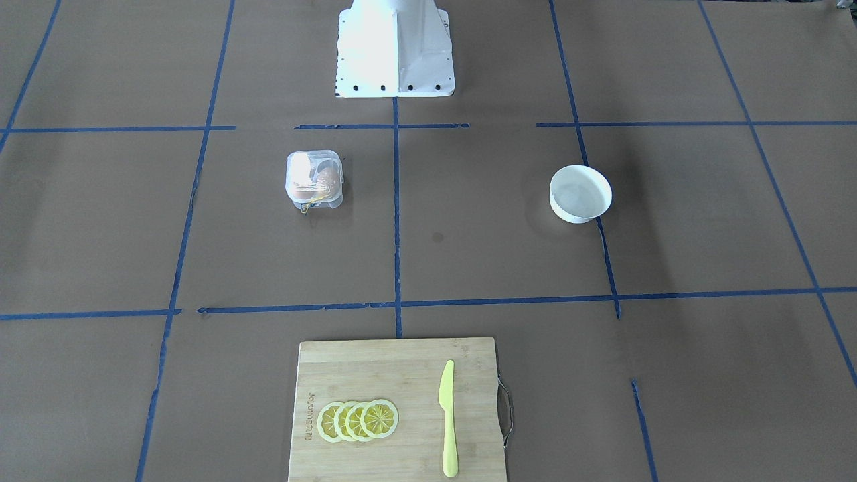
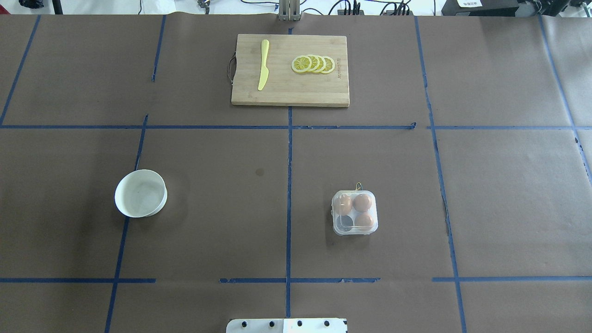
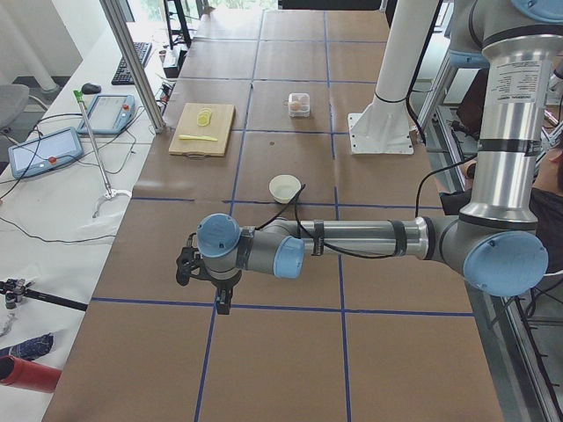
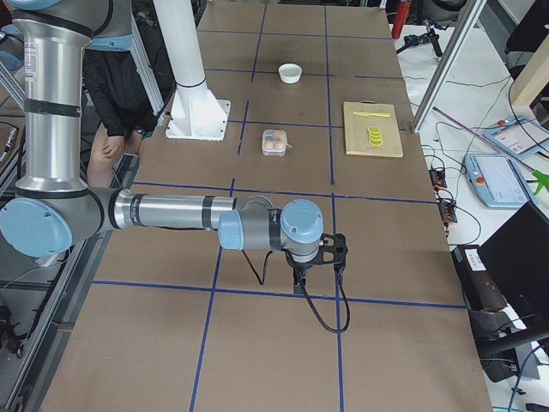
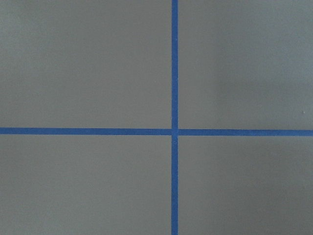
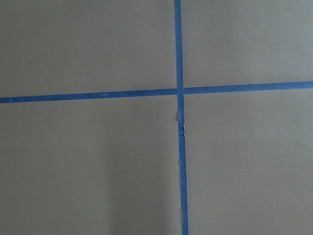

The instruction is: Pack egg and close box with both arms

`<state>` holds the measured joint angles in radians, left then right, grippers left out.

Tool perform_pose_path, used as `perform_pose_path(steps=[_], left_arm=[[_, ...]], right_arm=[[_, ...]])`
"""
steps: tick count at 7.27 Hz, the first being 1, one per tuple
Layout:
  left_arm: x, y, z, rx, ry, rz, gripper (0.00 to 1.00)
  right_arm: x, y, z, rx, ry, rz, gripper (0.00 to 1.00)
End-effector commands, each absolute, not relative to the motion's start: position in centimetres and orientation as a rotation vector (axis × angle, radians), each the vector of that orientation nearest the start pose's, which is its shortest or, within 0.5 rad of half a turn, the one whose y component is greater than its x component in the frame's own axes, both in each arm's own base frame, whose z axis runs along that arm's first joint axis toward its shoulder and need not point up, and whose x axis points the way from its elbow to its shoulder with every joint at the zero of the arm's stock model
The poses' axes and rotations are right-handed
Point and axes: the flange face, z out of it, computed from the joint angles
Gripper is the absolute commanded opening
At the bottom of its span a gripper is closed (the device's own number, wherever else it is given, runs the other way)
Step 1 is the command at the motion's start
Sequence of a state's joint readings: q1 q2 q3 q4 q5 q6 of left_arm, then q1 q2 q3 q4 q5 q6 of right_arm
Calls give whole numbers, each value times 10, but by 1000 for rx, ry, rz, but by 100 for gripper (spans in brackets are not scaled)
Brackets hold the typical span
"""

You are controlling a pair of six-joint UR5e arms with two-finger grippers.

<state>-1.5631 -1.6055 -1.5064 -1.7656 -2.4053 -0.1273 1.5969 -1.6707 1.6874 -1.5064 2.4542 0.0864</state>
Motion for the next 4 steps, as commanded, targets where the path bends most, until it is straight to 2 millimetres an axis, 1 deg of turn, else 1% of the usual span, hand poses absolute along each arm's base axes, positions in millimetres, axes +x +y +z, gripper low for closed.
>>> perform_pose_path(steps=[1, 4], left_arm=[[-56, -517, 648, 99, 841, -43, 100], [-56, -517, 647, 101, 841, -43, 100]], right_arm=[[68, -452, 633, 53, -887, 64, 100], [68, -452, 634, 54, -885, 60, 100]])
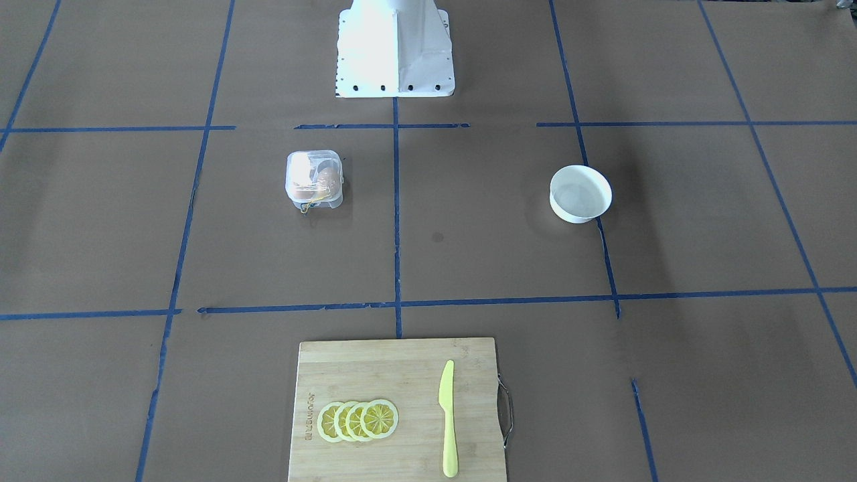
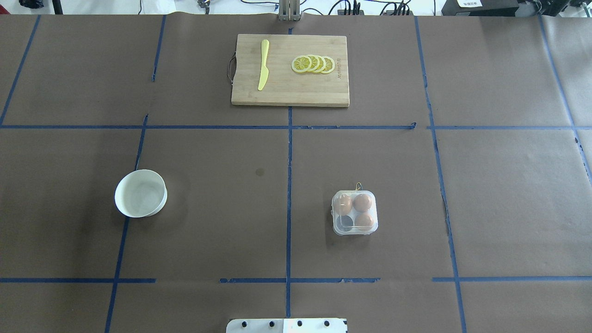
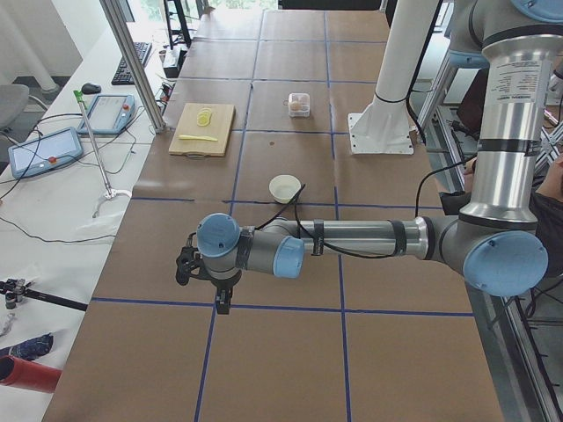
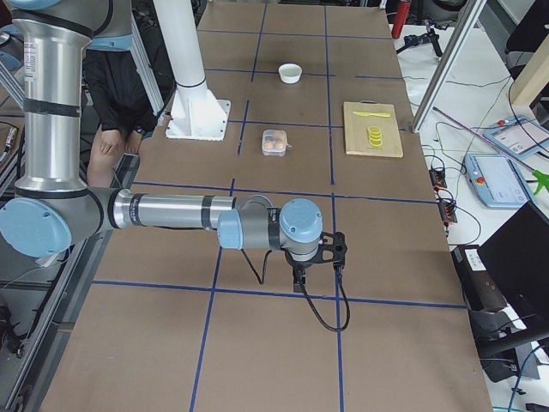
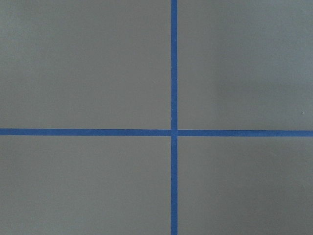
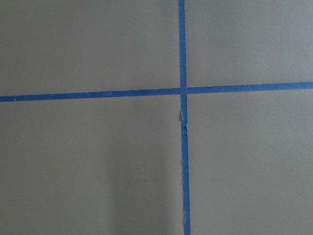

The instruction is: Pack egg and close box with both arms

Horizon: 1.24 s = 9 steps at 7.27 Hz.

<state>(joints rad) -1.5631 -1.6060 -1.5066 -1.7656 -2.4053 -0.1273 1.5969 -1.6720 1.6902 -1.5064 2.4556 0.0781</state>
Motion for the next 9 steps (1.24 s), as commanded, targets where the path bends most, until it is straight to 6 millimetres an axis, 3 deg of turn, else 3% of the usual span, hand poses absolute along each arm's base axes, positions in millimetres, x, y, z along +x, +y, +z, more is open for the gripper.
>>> perform_pose_path(steps=[1, 9], left_arm=[[-56, -517, 647, 101, 841, -43, 100], [-55, -517, 650, 96, 841, -43, 100]], right_arm=[[68, -452, 634, 54, -885, 60, 100], [72, -453, 637, 60, -831, 59, 100]])
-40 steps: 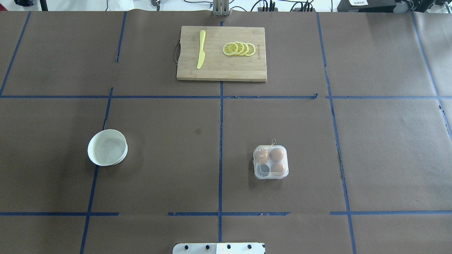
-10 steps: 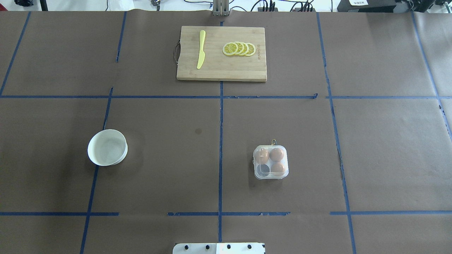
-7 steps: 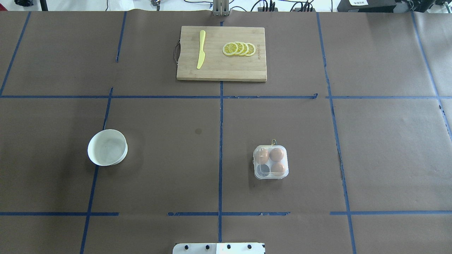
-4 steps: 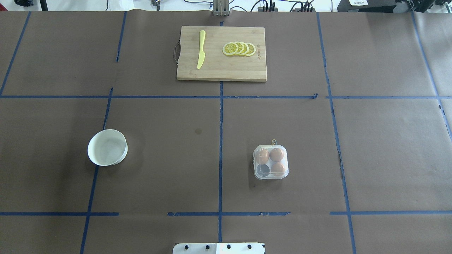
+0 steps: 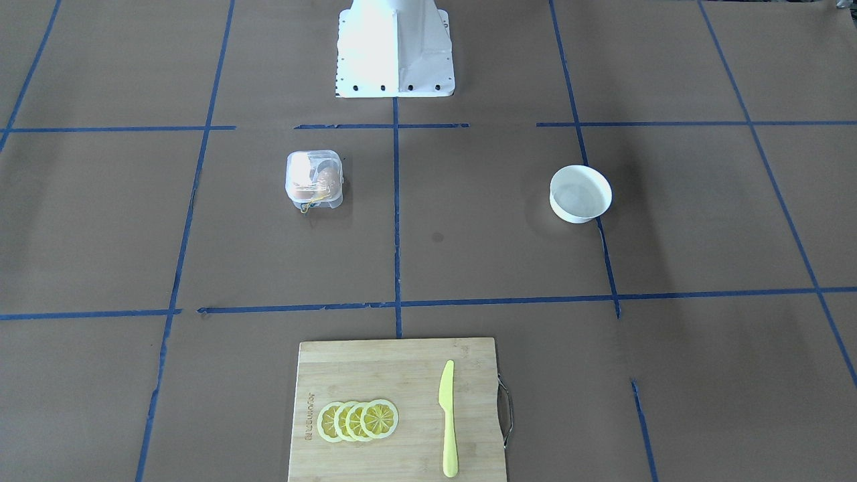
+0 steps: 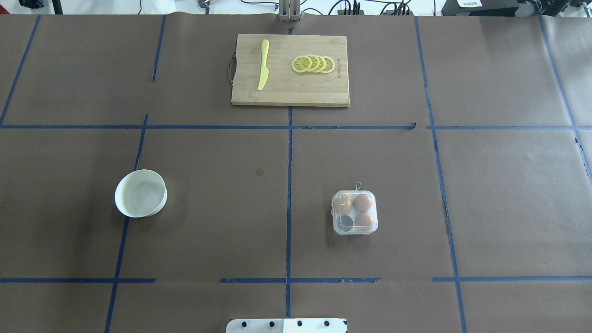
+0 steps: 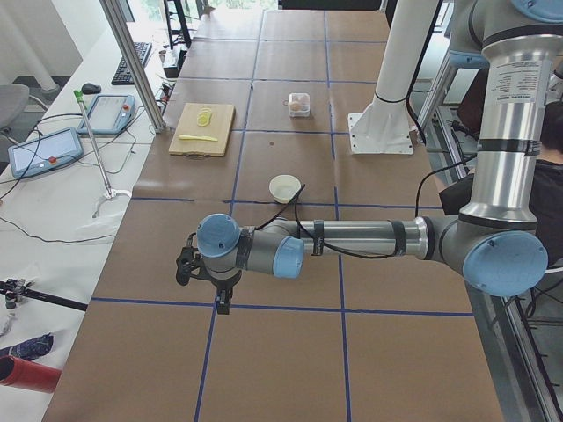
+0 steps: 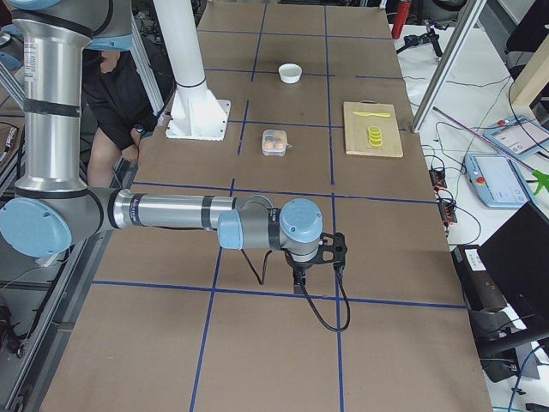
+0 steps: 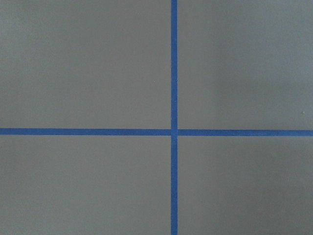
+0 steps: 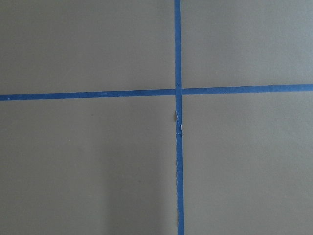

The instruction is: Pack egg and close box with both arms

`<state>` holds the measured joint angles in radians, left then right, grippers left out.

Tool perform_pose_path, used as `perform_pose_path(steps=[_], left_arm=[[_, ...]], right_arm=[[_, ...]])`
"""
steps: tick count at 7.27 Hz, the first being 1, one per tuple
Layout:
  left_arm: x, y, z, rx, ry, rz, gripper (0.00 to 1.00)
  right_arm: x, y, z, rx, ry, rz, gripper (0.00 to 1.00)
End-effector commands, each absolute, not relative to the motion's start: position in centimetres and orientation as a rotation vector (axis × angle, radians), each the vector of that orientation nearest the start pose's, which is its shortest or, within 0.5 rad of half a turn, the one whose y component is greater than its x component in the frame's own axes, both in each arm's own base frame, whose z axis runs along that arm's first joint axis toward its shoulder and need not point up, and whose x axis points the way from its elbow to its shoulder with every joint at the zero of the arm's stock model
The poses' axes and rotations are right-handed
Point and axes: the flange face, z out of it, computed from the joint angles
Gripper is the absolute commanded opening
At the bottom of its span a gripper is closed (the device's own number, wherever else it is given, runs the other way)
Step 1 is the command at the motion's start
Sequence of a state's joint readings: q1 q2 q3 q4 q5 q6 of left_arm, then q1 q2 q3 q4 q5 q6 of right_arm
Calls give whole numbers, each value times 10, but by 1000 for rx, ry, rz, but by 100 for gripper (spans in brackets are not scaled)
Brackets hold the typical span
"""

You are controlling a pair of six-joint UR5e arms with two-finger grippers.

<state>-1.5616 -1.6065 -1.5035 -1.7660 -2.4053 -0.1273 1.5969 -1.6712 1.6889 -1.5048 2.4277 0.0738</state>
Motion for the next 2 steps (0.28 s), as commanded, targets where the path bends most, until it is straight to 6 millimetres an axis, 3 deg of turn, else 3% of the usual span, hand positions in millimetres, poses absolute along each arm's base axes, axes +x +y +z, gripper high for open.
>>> perform_pose_path(steps=[1, 2], left_arm=[[-55, -518, 650, 100, 841, -41, 100], [-55, -517, 651, 99, 841, -42, 100]], right_arm=[[72, -453, 637, 60, -831, 59, 100], [72, -453, 637, 60, -831, 59, 100]])
